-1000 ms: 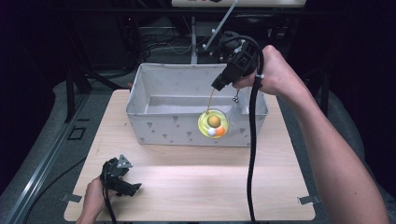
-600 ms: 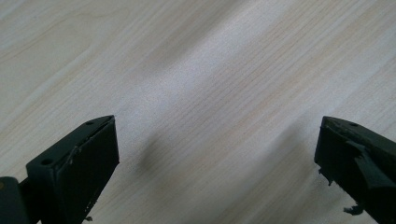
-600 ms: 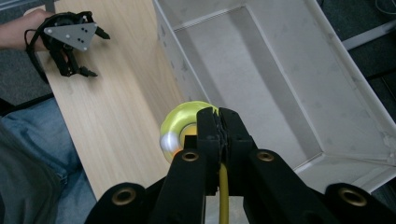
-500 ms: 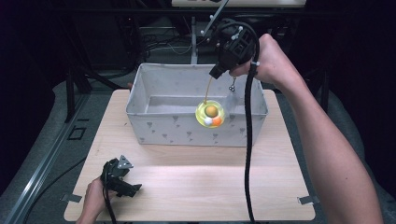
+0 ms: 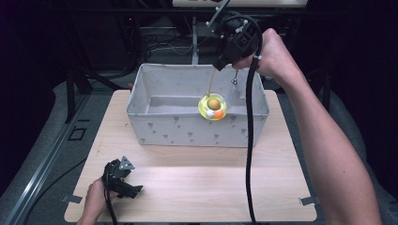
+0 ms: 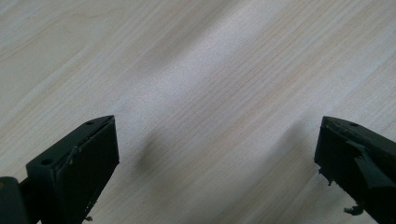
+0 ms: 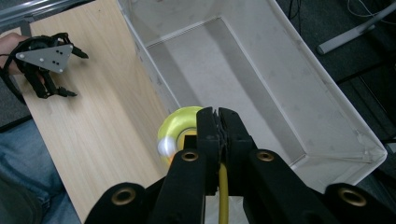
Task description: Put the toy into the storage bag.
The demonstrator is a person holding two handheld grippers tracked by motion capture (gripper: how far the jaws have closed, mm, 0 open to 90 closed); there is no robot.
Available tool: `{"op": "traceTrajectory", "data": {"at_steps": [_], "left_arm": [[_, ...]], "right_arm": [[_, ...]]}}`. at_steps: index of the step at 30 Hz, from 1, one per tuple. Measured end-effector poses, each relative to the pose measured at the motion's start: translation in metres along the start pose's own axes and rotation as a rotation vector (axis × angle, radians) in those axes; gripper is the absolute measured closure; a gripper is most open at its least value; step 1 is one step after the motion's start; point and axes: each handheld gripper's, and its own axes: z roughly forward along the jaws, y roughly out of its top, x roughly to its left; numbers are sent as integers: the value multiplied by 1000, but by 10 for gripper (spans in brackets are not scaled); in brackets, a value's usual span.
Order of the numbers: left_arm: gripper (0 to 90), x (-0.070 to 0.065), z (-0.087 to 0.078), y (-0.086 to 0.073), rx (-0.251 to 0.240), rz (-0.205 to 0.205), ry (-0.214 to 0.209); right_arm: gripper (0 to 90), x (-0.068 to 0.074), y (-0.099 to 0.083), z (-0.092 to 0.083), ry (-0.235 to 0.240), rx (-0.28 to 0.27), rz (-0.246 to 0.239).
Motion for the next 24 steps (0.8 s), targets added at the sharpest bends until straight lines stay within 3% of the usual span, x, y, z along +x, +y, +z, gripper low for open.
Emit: {"op": "traceTrajectory", "data": {"at_steps": [24], "left_arm": [[0,-1,2,0,16,20,-2]], "right_arm": [[883,-37,-10,10,-101,-49,122]]}}
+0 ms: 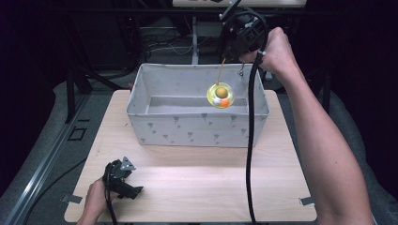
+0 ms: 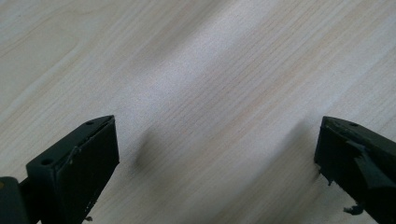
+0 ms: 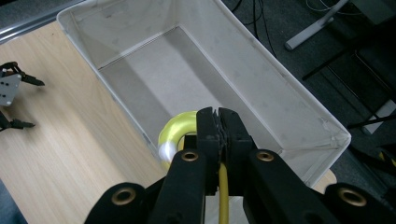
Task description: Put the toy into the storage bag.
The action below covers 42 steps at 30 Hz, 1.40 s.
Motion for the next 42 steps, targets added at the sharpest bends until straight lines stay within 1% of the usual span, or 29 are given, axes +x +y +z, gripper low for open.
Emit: {"op": "traceTrajectory", "data": {"at_steps": [2,3,5,6,7,8,9,15,20,22,23,29,31,33,36,38,42], "left_arm": [[0,-1,0,0,4,2,0],[0,-1,1,0,5,5,0],[0,-1,1,1,8,9,-1],[0,-1,1,1,8,9,-1],[0,-1,0,0,4,8,-1],[0,-1,0,0,4,8,-1],[0,-1,0,0,4,7,0],[0,-1,1,0,9,8,-2],[0,-1,1,0,6,9,-2],[0,-1,1,0,7,6,-1],[0,-1,1,0,6,6,-1],[0,0,-1,0,-7,-1,-2],[0,0,-2,0,-22,-7,-5],[0,0,-4,0,-35,-14,-8],[0,0,-4,0,-37,-15,-6],[0,1,-4,1,-38,-12,-4],[0,1,-4,1,-41,-13,-1]], "right_arm": [[883,-2,-1,1,2,-3,9],[883,-4,-1,1,-5,-5,16],[883,-9,-4,4,-6,-18,39],[883,-9,-4,4,-6,-18,39],[883,-12,-6,6,-11,-20,52],[883,-12,-6,6,-11,-20,52],[883,-15,-7,8,-18,-19,63],[883,-21,-13,17,-35,2,78],[883,-27,-18,23,-45,13,100],[883,-32,-23,28,-48,17,125],[883,-32,-23,28,-48,17,125],[883,-38,-31,37,-51,36,148],[883,-39,-34,40,-50,50,145],[883,-40,-40,45,-52,61,152],[883,-42,-44,48,-56,68,157],[883,-45,-50,52,-53,79,168],[883,-48,-57,55,-52,83,180]]}}
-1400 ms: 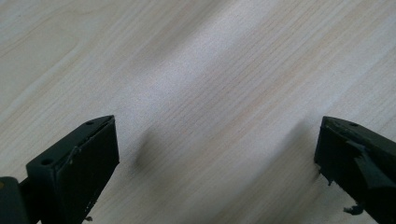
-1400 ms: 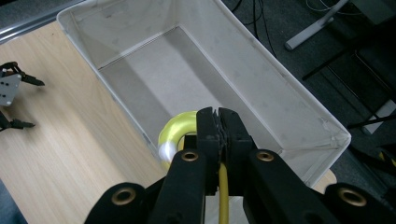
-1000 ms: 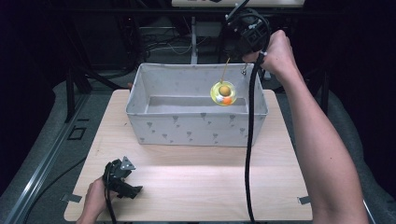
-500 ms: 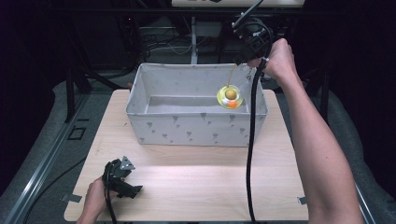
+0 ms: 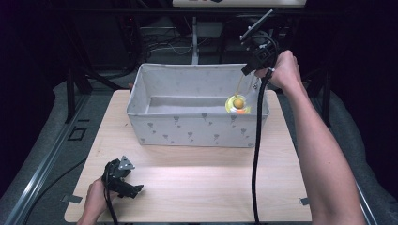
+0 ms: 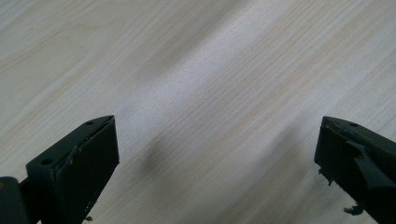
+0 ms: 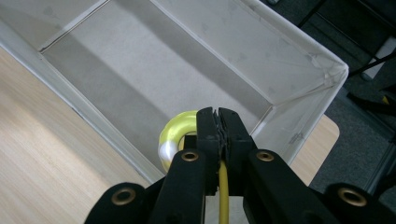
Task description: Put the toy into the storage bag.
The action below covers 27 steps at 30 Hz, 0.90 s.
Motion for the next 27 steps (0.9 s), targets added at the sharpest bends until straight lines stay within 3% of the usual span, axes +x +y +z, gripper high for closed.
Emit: {"op": "traceTrajectory", "data": {"at_steps": [27], "left_arm": [[0,1,0,-1,-3,-5,-5]], "right_arm": [[882,-22,-31,40,-8,86,81]]}}
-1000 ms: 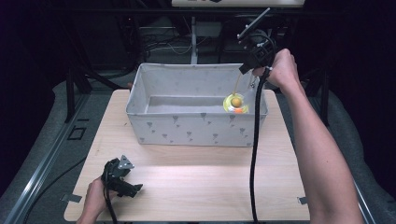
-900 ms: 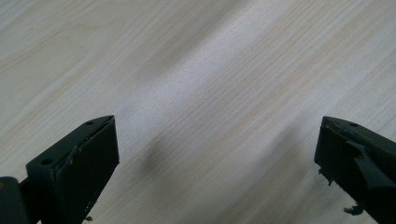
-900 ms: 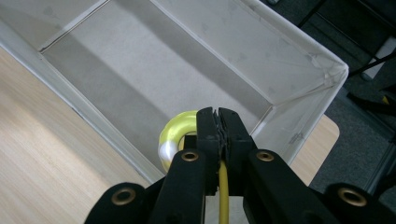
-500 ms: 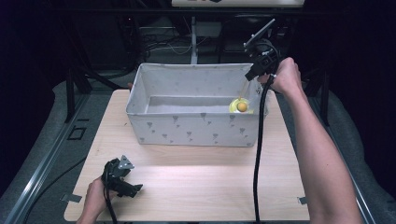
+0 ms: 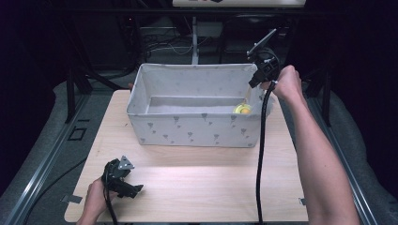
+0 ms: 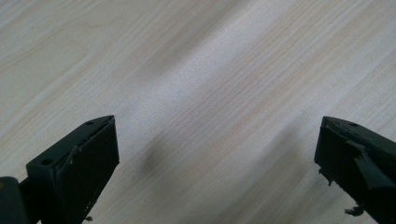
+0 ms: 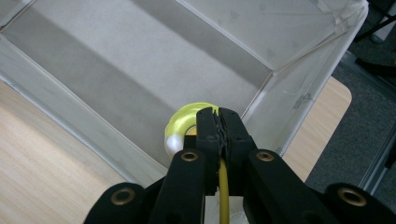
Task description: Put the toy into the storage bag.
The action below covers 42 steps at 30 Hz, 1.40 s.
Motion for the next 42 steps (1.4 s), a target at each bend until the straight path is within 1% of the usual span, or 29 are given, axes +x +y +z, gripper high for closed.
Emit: {"op": "traceTrajectory", "data": {"at_steps": [3,4,6,7,9,11,12,15,16,19,21,25,26,30,31,33,34,37,39,40,42], "left_arm": [[0,0,0,0,1,3,0],[0,-1,0,0,2,3,3],[0,0,0,0,3,2,3],[0,0,0,0,5,3,1],[0,0,0,0,5,3,1],[0,0,0,0,6,2,0],[0,0,0,0,7,2,0],[0,0,0,0,10,3,-1],[0,0,0,0,9,3,-2],[0,0,0,-1,8,3,-3],[0,0,1,-1,9,3,-4],[0,-1,1,0,15,6,-4],[0,-1,1,0,16,7,-3],[0,0,1,-1,17,7,-2],[0,0,1,-1,16,7,-2],[0,0,1,-1,12,6,-5],[0,0,0,-1,1,2,-10],[0,0,0,-1,-3,0,-8],[0,0,0,-1,3,2,-8],[0,0,0,-1,4,2,-7],[0,0,1,-1,0,-1,-9]], "right_arm": [[882,0,-1,5,-2,7,7],[882,-1,-2,8,-7,17,4],[881,-1,-2,10,-7,17,5],[881,-1,-3,15,-3,29,13],[881,-1,-3,17,-4,30,12],[881,-1,-4,22,-2,36,15],[881,-1,-5,27,1,46,20],[881,-2,-7,31,3,53,22],[881,-1,-9,35,9,60,28],[881,-1,-11,39,7,66,31],[881,-2,-13,43,9,82,36],[880,-3,-18,49,13,97,39],[880,-4,-20,52,12,98,49],[879,-7,-24,55,17,101,63],[877,-8,-27,58,11,106,76],[878,-10,-28,57,14,110,77],[877,-11,-30,57,12,105,86],[868,-12,-31,54,5,101,84],[824,-12,-31,51,4,81,87],[810,-12,-31,48,8,63,81],[746,-11,-31,45,33,55,80]]}}
